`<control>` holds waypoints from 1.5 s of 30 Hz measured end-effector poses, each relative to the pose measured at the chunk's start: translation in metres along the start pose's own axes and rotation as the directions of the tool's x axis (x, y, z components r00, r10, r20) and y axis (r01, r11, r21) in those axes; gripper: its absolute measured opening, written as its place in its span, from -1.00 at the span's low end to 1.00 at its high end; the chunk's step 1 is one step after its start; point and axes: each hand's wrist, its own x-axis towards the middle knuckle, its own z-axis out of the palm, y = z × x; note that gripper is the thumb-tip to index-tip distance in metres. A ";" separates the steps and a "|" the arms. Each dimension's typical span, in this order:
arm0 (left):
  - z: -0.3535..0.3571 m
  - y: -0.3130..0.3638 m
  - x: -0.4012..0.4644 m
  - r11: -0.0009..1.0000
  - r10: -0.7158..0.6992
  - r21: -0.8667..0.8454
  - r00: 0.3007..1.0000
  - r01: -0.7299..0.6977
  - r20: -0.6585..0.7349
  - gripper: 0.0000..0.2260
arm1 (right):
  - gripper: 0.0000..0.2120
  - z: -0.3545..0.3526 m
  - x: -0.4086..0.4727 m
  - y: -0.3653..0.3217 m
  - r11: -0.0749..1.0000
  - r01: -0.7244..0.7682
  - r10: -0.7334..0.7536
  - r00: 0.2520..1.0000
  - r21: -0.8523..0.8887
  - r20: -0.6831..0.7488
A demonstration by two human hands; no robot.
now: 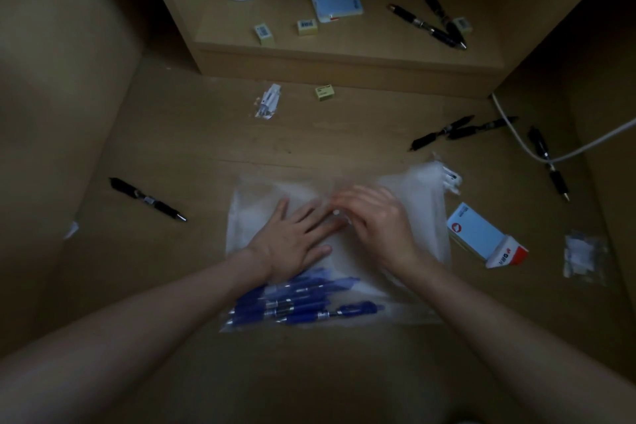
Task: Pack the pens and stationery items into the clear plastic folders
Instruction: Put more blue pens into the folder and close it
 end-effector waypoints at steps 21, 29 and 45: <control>0.010 -0.003 -0.005 0.983 0.054 0.180 0.883 0.034 -0.465 -0.51 | -0.74 0.027 -0.035 0.025 0.991 -0.087 0.100 0.987 -0.104 0.127; 0.014 -0.006 -0.004 0.994 -0.016 0.098 0.944 0.051 -0.331 -0.41 | -0.76 0.029 -0.037 0.024 0.992 -0.064 0.075 0.993 -0.112 0.094; 0.020 -0.007 -0.006 0.998 0.017 0.066 0.927 0.008 -0.375 -0.41 | -0.75 0.039 -0.039 0.025 0.988 -0.116 0.132 0.977 -0.100 0.168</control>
